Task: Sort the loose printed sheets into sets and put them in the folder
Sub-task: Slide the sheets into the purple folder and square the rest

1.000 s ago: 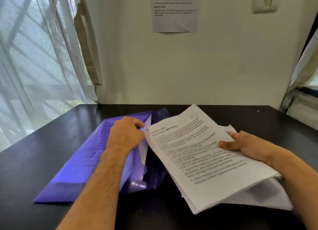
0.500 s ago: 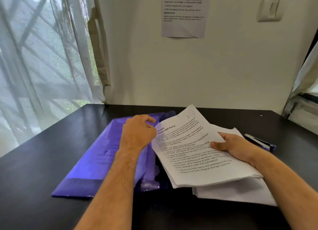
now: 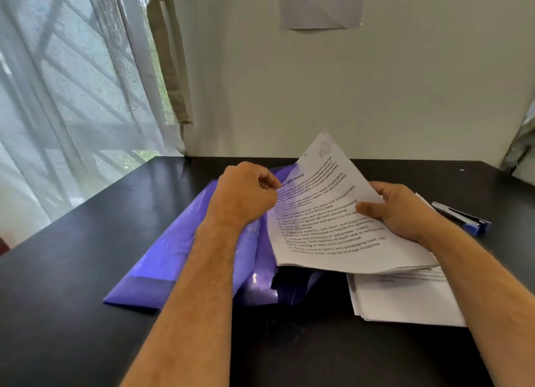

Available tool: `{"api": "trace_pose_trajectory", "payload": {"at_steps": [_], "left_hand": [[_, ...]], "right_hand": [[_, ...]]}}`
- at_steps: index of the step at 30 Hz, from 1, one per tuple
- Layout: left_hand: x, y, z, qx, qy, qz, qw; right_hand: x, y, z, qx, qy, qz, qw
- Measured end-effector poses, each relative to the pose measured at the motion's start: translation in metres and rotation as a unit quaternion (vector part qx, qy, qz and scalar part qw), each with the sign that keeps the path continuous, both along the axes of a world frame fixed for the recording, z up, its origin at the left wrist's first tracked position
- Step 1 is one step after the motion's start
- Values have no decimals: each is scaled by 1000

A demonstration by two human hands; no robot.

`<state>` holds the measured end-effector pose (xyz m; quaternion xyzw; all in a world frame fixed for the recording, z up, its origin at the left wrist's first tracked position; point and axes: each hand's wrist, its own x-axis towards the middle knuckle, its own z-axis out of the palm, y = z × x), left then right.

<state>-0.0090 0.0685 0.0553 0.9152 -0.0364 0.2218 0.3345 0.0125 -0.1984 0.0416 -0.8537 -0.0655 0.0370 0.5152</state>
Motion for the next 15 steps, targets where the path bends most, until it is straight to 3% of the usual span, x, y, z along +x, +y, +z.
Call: {"api": "trace_pose_trajectory", "payload": {"at_steps": [5,15], "left_hand": [[-4,0,8,54,3,3,999],[-2,-6,7,89,37,14,995]], "right_hand": [[-3,-3,5,-33,-39,-7,999],[-6,2,10,-24,-31,-19,999]]}}
